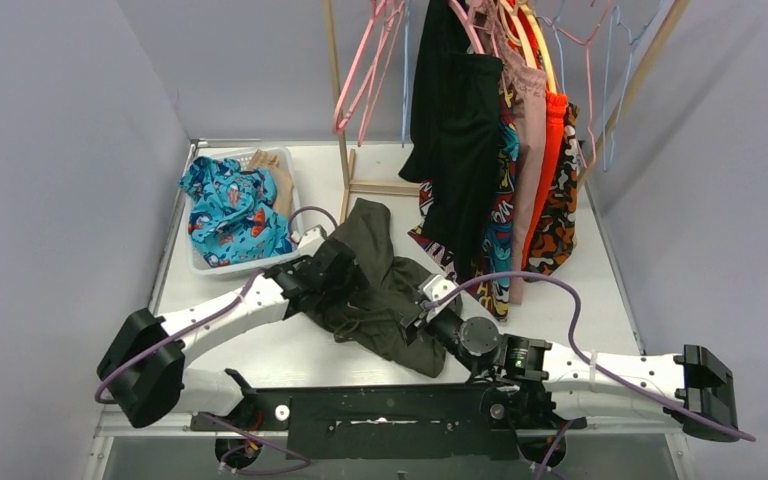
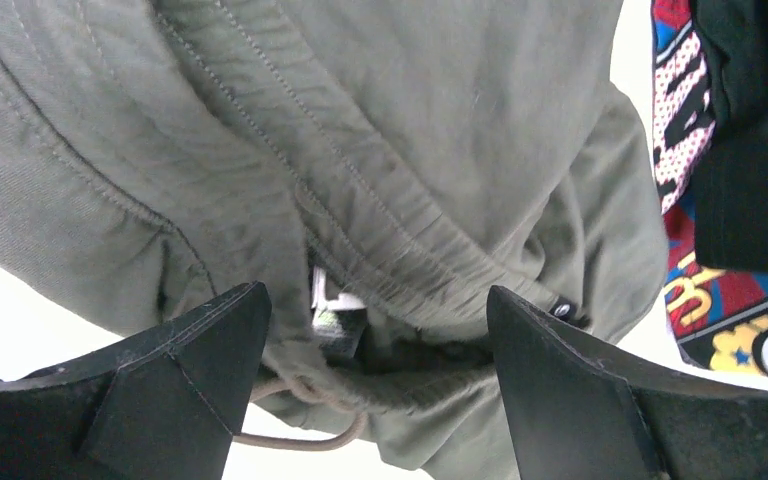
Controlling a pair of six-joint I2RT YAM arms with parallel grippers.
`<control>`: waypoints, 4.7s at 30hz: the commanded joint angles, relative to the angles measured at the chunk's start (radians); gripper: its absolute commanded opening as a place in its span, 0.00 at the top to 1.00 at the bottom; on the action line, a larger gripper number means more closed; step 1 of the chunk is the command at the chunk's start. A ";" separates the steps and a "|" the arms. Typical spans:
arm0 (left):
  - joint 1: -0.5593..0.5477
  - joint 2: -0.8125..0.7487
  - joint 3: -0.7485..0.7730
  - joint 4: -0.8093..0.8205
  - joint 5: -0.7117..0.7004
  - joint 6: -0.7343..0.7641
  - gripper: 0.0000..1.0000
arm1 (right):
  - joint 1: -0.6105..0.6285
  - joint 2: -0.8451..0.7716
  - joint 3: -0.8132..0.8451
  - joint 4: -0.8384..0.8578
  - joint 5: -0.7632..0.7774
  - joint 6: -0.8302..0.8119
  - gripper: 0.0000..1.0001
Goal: Remove the shorts from the hanger
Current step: Pick up the shorts at the center of the board, then place the shorts in the basket.
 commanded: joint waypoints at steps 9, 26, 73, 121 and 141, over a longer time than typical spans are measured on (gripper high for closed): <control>-0.057 0.286 0.222 -0.133 -0.076 -0.086 0.20 | 0.112 -0.009 0.020 0.148 0.304 -0.007 0.29; -0.103 0.191 0.022 0.111 -0.041 0.094 1.00 | 0.140 -0.102 0.000 0.149 0.483 0.013 0.26; -0.077 0.266 -0.014 0.167 0.298 0.674 0.17 | 0.157 -0.196 0.189 -0.966 0.923 1.164 0.21; 0.279 -0.247 0.586 -0.238 -0.494 0.979 1.00 | -0.356 -0.032 0.182 -0.567 0.107 0.772 0.14; 0.789 0.167 0.795 0.016 0.062 1.011 1.00 | -0.360 -0.093 0.195 -0.596 0.074 0.754 0.14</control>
